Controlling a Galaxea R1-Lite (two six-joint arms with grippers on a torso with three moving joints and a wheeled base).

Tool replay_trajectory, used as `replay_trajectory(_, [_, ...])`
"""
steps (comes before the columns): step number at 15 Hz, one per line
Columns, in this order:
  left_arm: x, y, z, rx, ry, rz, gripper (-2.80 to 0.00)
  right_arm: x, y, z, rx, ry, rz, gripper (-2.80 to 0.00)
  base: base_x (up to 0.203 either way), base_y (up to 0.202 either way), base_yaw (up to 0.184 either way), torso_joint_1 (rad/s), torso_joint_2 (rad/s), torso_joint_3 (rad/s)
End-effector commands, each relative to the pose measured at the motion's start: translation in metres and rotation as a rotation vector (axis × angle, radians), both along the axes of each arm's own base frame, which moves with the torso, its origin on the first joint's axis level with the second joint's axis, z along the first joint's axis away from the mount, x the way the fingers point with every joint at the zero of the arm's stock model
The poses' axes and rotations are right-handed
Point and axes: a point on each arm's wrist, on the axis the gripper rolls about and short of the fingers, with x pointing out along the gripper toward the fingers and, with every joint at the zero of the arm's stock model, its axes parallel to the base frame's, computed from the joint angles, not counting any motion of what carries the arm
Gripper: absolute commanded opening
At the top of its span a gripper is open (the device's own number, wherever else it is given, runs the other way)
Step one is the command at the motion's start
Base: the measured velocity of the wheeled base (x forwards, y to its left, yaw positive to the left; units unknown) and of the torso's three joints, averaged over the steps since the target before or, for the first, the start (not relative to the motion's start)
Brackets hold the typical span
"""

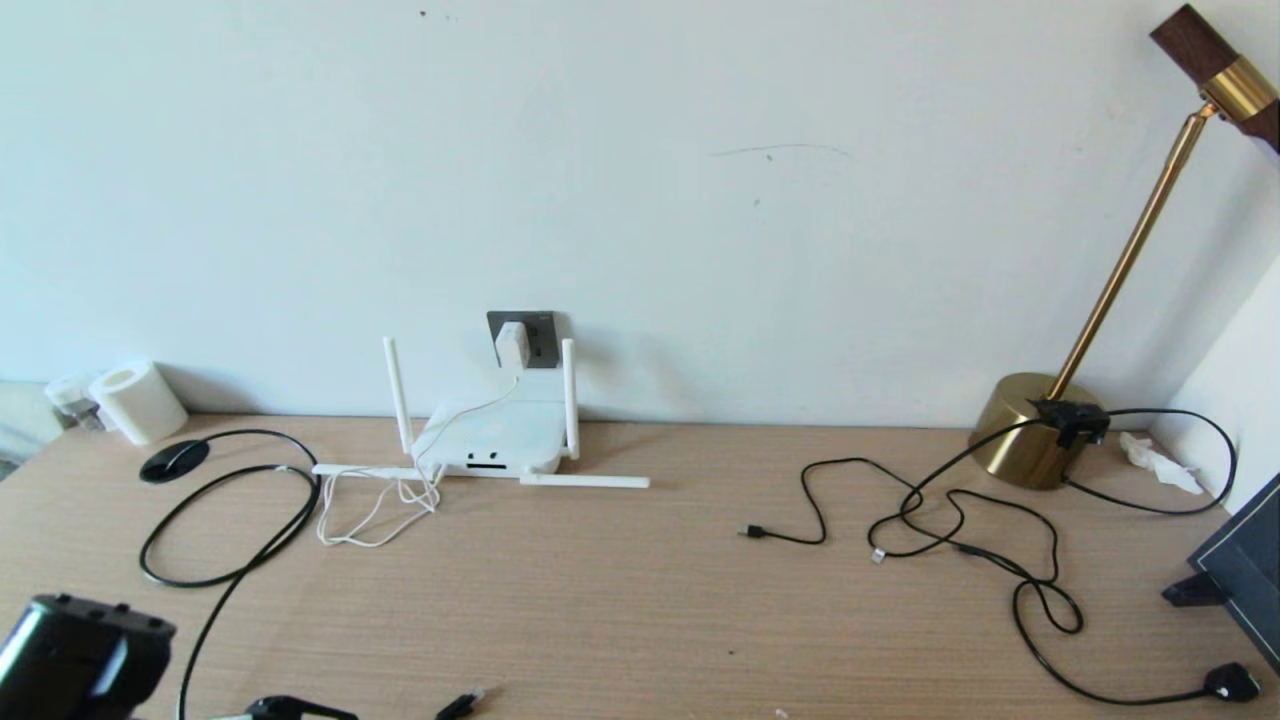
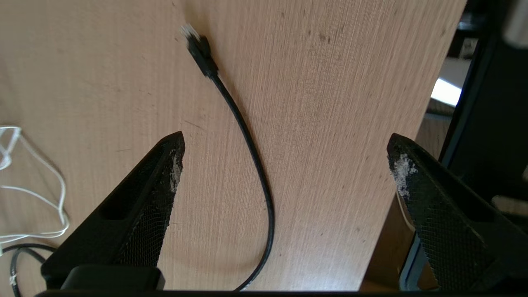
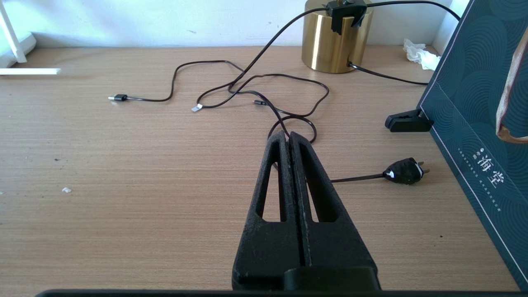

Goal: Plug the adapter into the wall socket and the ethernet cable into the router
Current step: Pick up cable

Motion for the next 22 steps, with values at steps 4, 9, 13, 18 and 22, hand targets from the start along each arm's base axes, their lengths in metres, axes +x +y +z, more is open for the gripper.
replay_trajectory(4, [0.052, -0.009, -0.006, 0.035, 0.095, 0.006, 0.00, 0.000, 0.000, 0.000, 0.000, 0.000, 0.000, -2.80, 0.000, 0.000, 0.000, 0.000, 0.00, 0.000])
replay_trajectory(9, [0.089, -0.017, -0.021, 0.004, 0.188, 0.013, 0.00, 0.000, 0.000, 0.000, 0.000, 0.000, 0.000, -2.80, 0.000, 0.000, 0.000, 0.000, 0.00, 0.000])
replay_trajectory(13, [0.111, -0.020, -0.033, -0.009, 0.220, 0.047, 0.00, 0.000, 0.000, 0.000, 0.000, 0.000, 0.000, -2.80, 0.000, 0.000, 0.000, 0.000, 0.00, 0.000])
replay_trajectory(18, [0.117, -0.016, -0.048, -0.004, 0.260, 0.068, 0.00, 0.000, 0.000, 0.000, 0.000, 0.000, 0.000, -2.80, 0.000, 0.000, 0.000, 0.000, 0.00, 0.000])
replay_trajectory(22, [0.122, -0.016, -0.055, -0.006, 0.254, 0.069, 0.00, 0.000, 0.000, 0.000, 0.000, 0.000, 0.000, -2.80, 0.000, 0.000, 0.000, 0.000, 0.00, 0.000])
